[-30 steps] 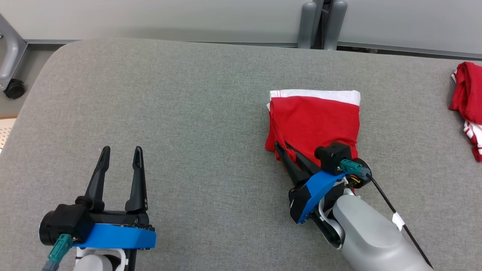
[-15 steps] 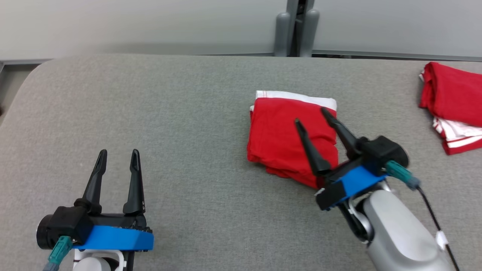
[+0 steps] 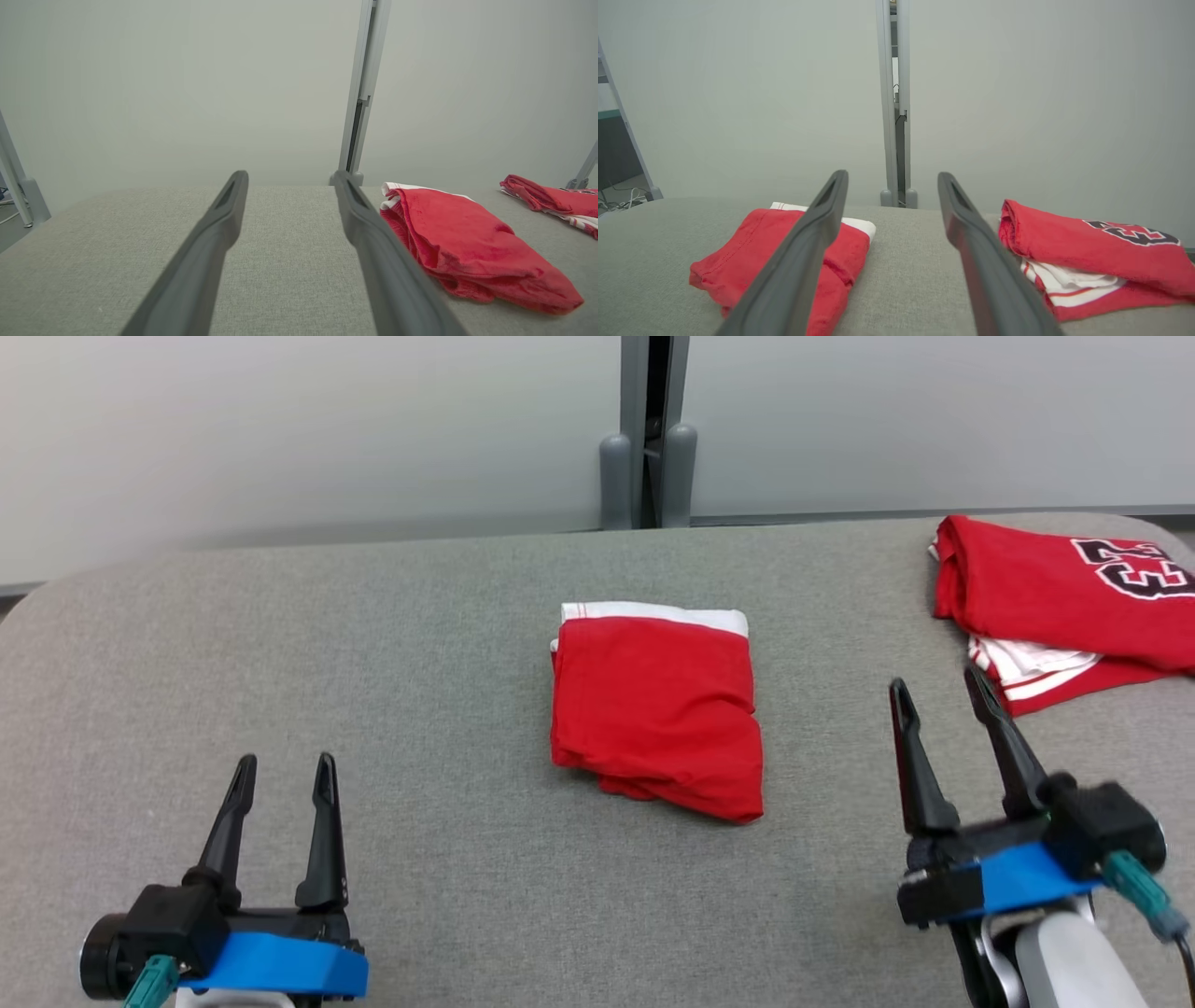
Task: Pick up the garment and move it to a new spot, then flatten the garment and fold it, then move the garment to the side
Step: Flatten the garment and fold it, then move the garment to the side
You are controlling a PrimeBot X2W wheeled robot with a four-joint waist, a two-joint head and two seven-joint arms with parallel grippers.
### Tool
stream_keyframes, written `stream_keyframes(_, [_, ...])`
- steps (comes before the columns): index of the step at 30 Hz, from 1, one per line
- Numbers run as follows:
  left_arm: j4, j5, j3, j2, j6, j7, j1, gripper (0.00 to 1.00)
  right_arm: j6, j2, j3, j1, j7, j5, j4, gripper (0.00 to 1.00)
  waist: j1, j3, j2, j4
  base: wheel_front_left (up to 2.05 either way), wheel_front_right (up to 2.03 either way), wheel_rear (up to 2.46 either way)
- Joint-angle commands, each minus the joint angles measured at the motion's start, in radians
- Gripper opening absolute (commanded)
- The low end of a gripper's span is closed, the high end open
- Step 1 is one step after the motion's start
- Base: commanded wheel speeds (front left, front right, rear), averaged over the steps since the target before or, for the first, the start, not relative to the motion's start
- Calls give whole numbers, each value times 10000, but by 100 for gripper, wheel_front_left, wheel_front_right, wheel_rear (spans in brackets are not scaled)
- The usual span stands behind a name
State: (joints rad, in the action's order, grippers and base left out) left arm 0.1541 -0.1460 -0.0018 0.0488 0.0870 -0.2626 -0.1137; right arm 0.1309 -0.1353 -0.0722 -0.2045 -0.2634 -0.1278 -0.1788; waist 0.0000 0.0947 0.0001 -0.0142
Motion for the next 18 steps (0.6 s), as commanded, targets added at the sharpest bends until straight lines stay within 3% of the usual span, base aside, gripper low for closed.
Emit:
stream_keyframes(1, [19,44,68,39,21,-27,159,100,-4,139,143,391,-11,80,112,100,0,-152,-1,-95,0,0,0])
stream_keyframes(18, [238,48,130,39,92,-27,796,100,-4,747,711,1755,-12,284,159,100,0,-657,-1,-102,0,0,0])
